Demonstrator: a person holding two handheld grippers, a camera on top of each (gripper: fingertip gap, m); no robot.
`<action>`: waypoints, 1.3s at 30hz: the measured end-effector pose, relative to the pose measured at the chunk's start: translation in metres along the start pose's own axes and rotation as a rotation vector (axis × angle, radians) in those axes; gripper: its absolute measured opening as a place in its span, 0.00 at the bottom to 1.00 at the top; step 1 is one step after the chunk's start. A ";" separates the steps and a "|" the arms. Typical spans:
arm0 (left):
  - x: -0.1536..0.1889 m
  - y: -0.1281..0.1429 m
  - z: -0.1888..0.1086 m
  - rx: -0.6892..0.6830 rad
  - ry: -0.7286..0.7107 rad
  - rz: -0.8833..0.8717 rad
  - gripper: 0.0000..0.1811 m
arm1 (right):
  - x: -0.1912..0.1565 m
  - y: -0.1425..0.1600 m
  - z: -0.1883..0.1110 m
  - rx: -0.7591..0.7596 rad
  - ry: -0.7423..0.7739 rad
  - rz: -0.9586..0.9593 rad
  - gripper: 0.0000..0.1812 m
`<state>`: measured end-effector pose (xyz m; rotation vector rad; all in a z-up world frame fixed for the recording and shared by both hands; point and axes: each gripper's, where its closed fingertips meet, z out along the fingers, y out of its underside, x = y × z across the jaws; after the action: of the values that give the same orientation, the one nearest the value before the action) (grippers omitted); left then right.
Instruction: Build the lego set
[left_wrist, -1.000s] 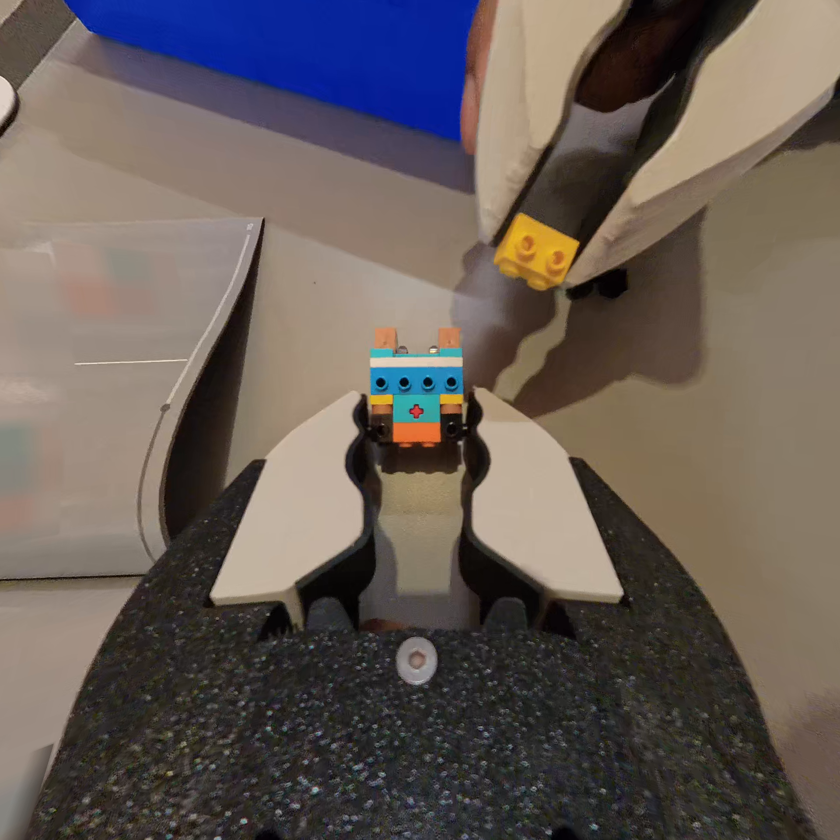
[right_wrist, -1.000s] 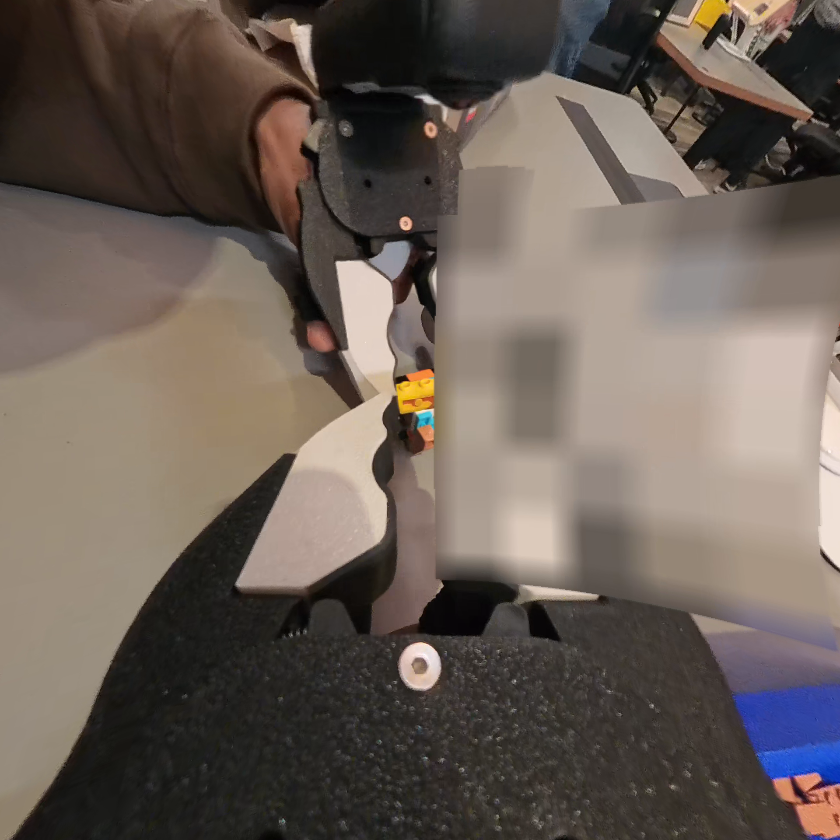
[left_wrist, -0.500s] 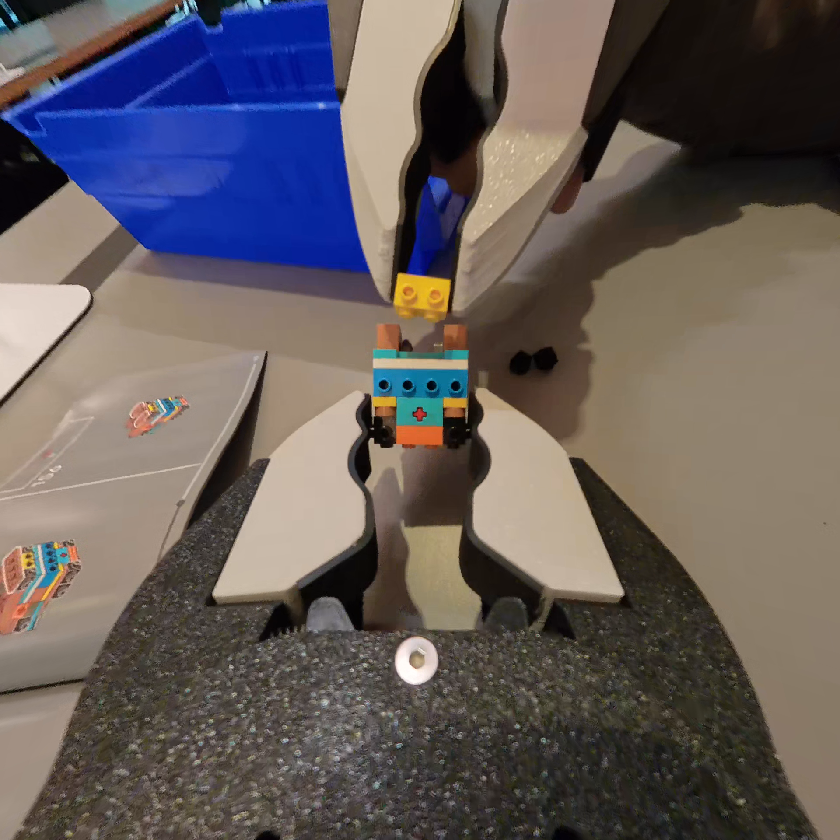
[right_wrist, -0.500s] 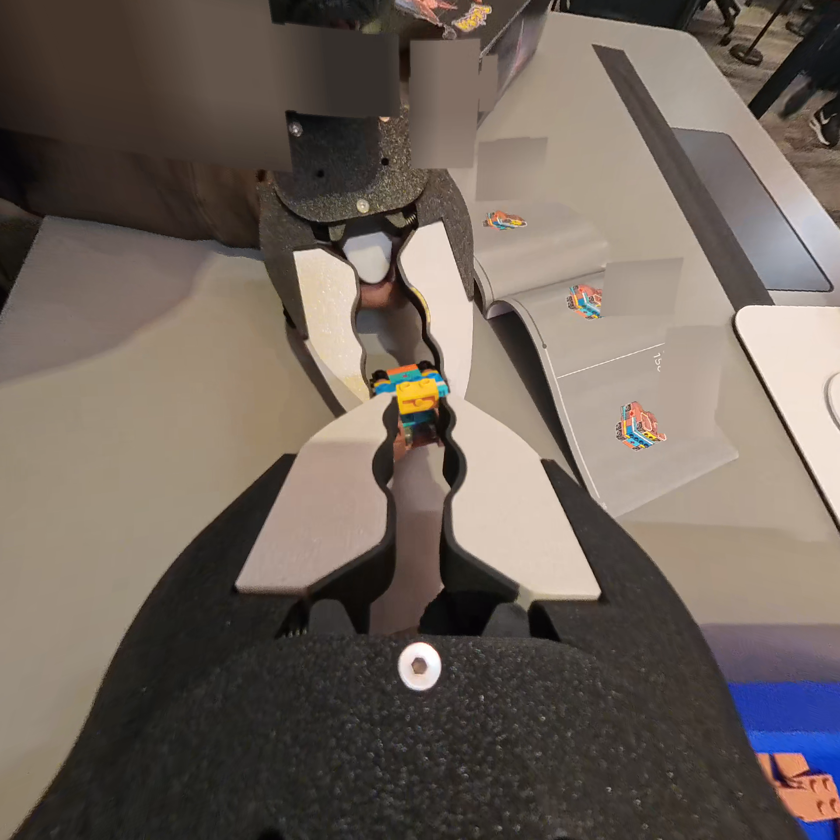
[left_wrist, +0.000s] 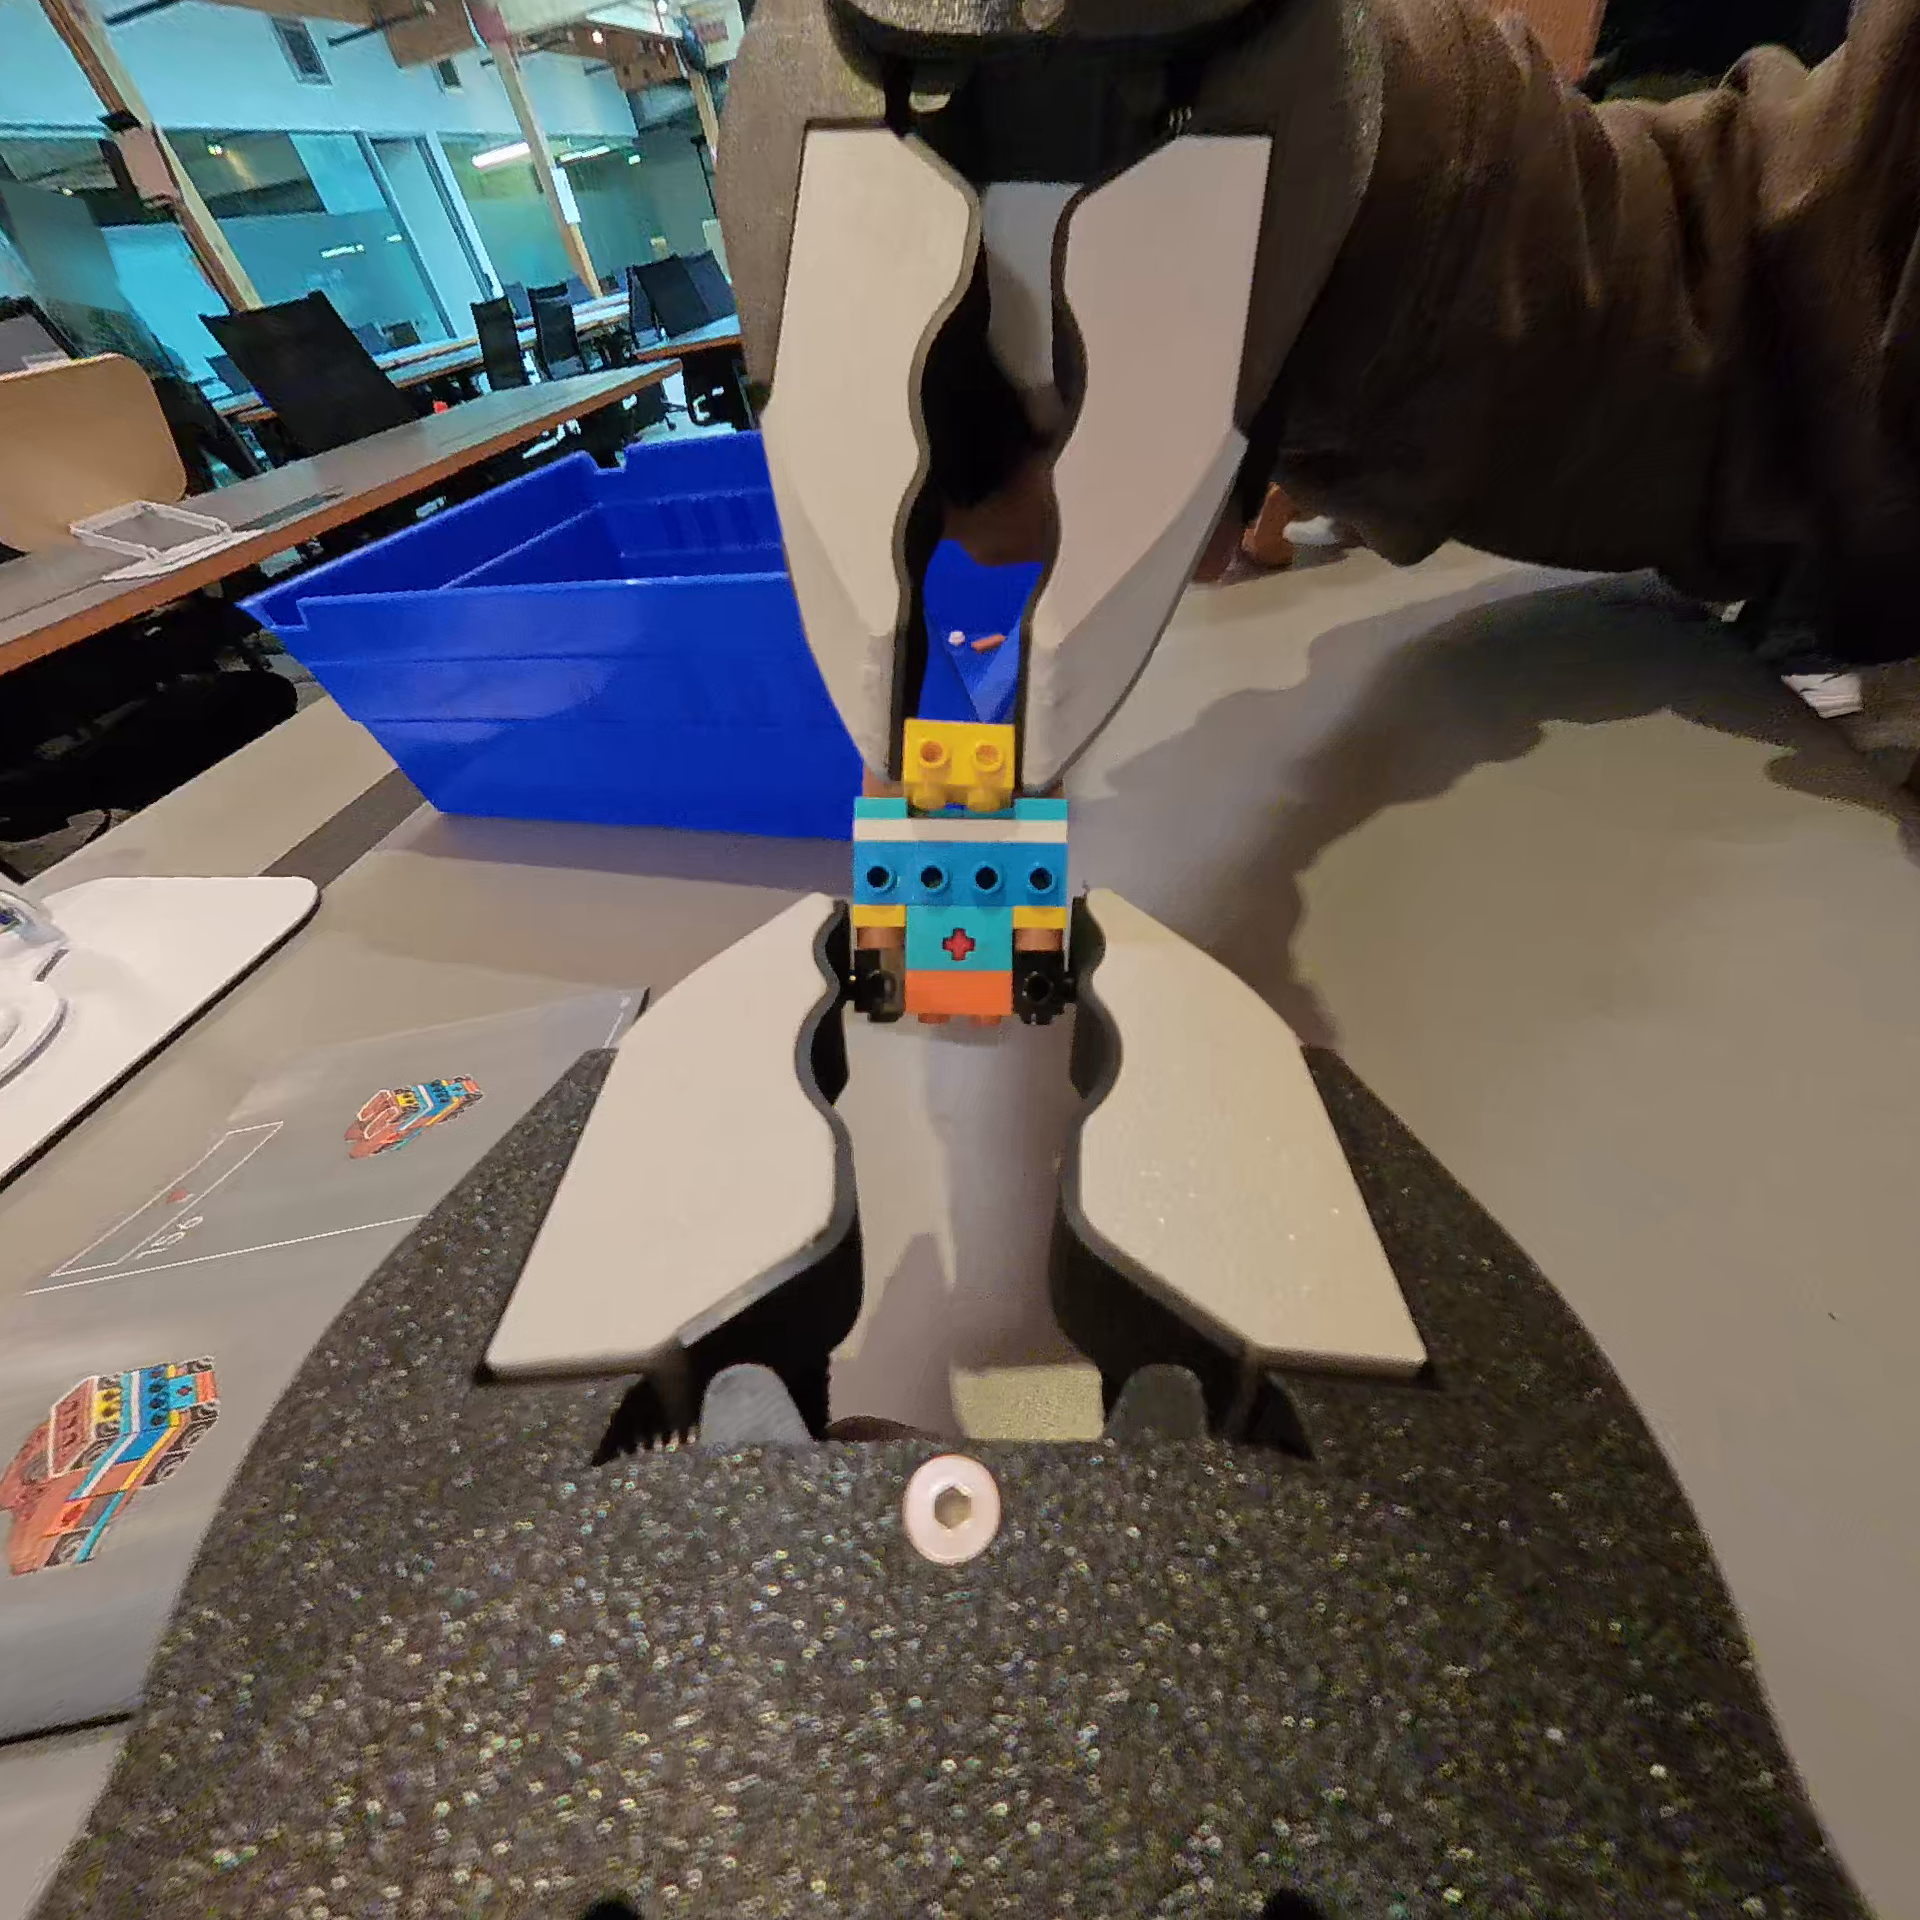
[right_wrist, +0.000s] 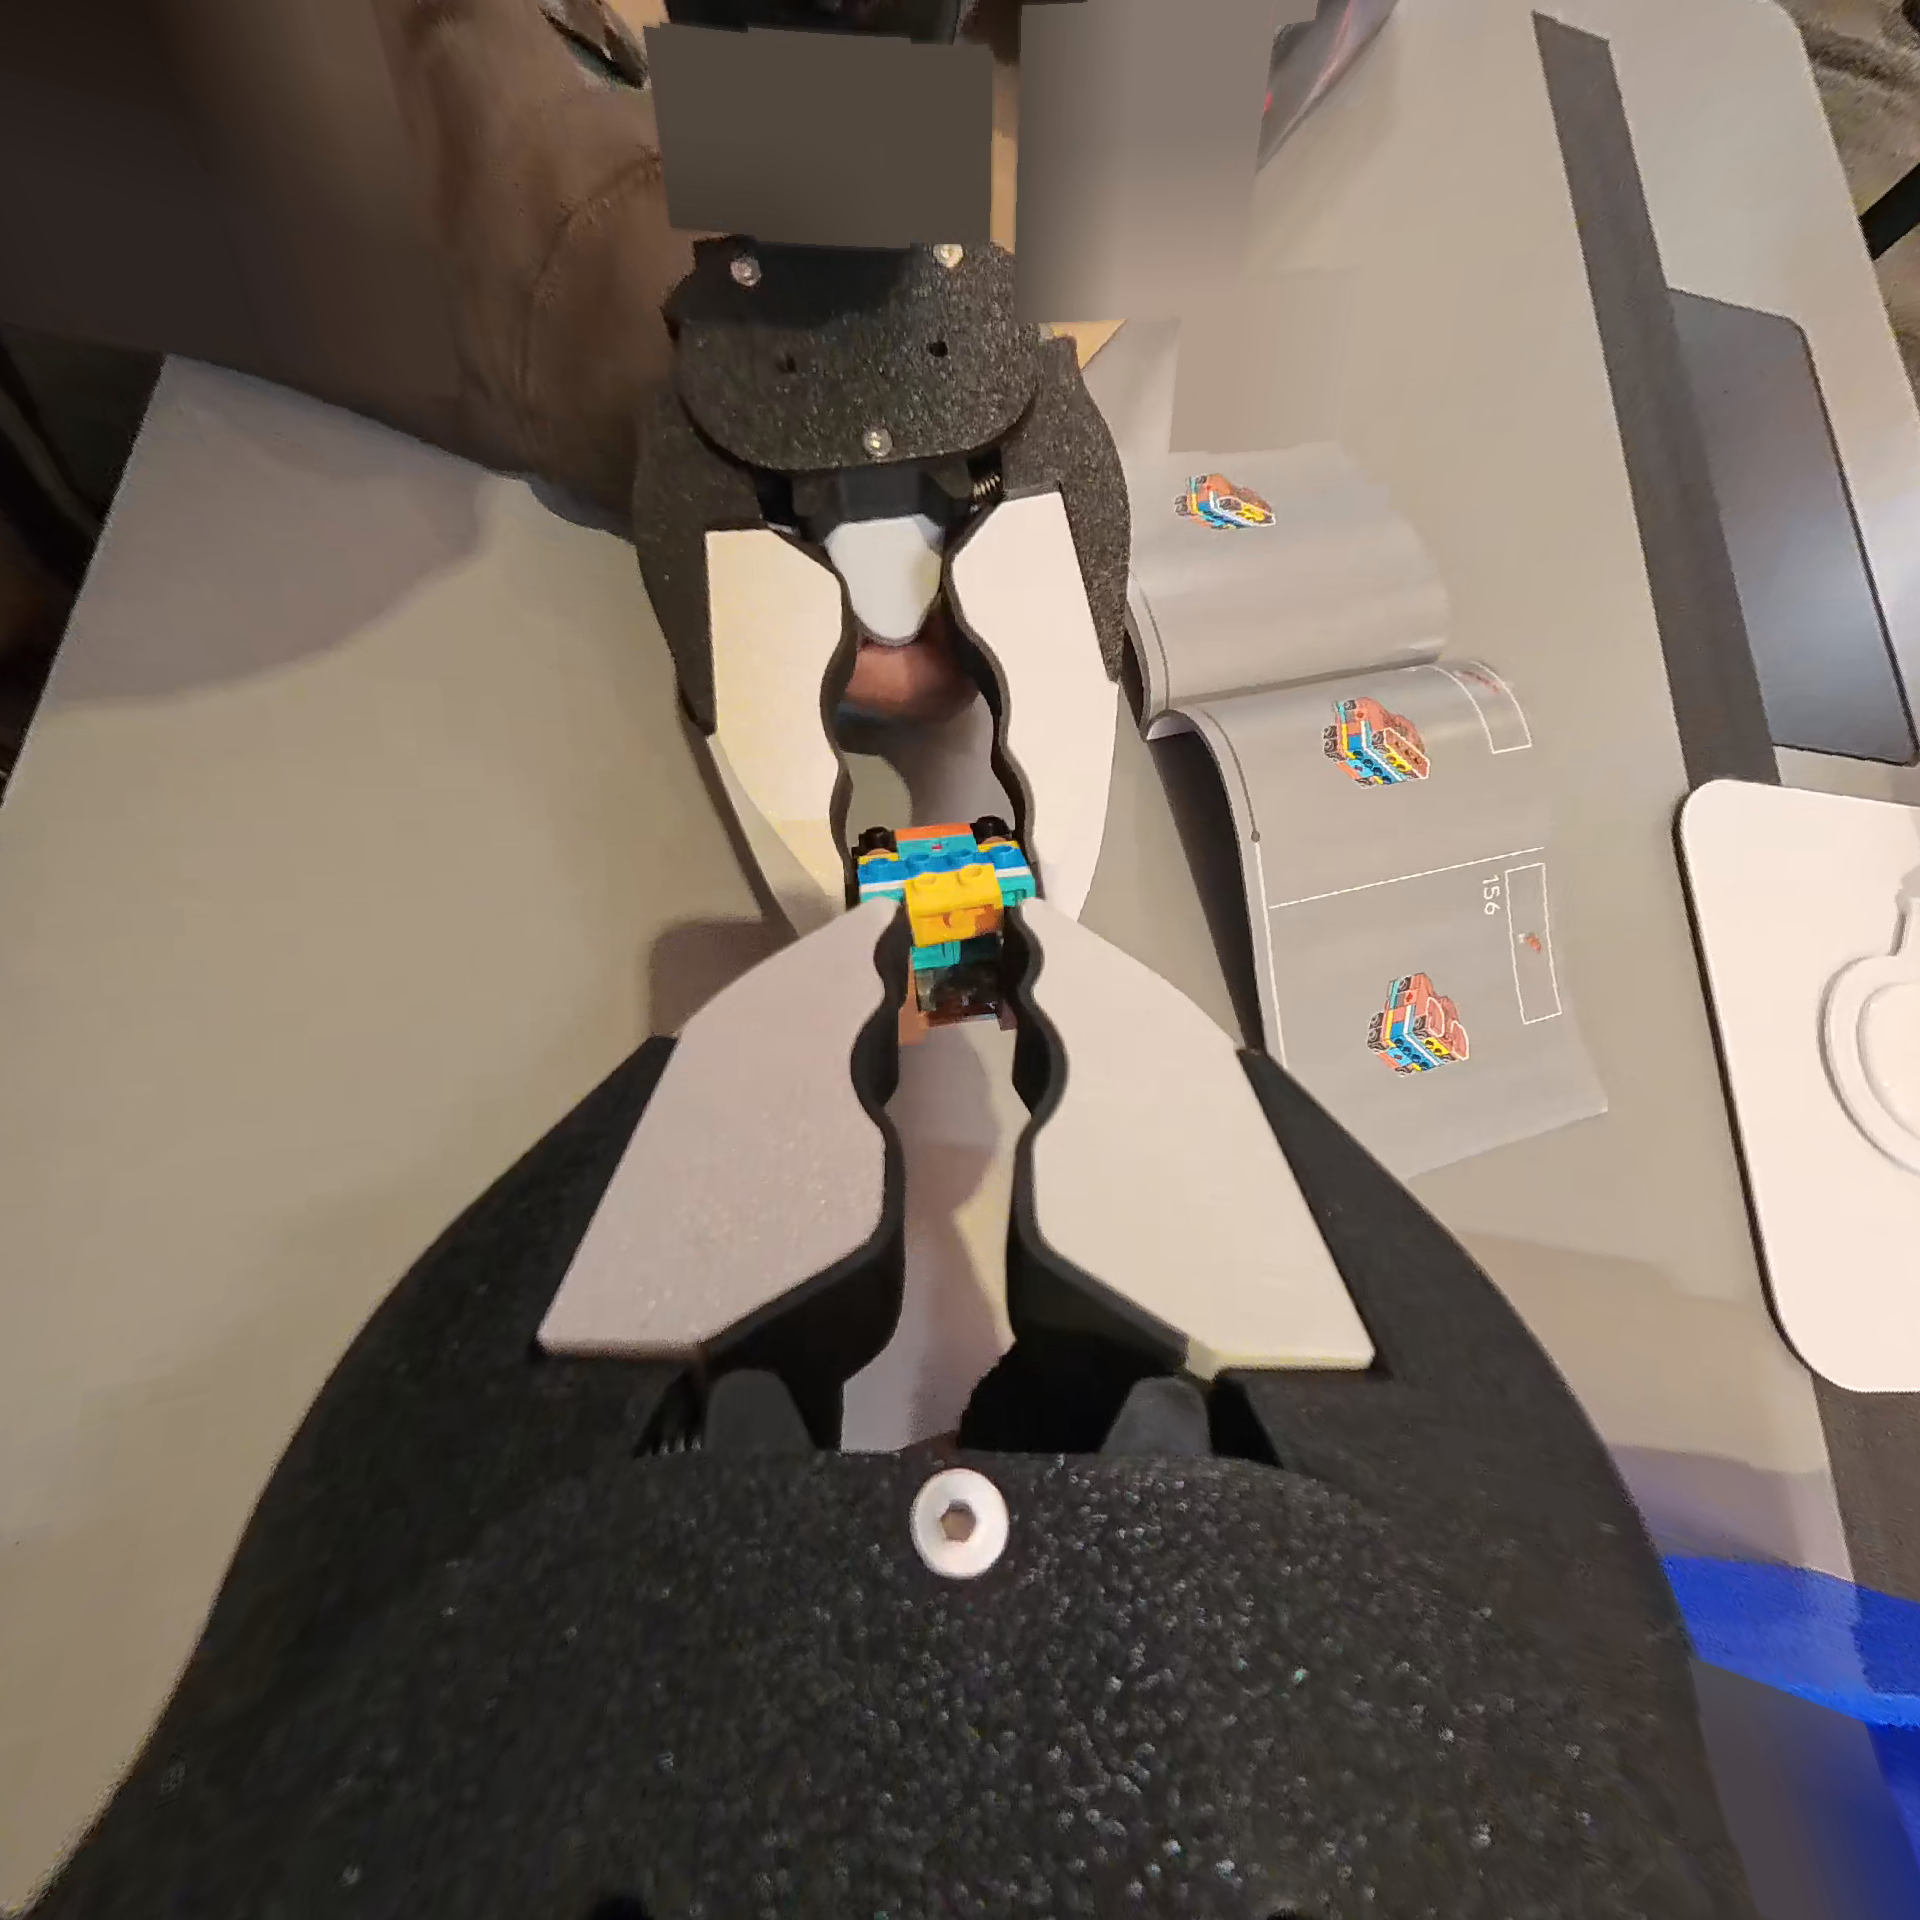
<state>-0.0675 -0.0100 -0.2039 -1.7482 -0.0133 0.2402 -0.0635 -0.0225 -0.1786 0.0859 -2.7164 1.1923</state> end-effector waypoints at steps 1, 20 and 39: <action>0.000 -0.001 0.000 0.004 -0.001 -0.001 0.22 | 0.000 0.000 0.000 -0.007 -0.001 -0.004 0.09; 0.002 -0.009 -0.003 0.068 0.007 -0.016 0.22 | -0.001 -0.002 -0.002 -0.028 -0.010 -0.041 0.10; -0.003 -0.015 -0.007 0.120 0.004 -0.056 0.22 | 0.009 -0.007 -0.028 0.267 0.151 0.191 0.08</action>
<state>-0.0671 -0.0147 -0.1878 -1.6267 -0.0442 0.1921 -0.0678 -0.0062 -0.1536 -0.2253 -2.4663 1.5424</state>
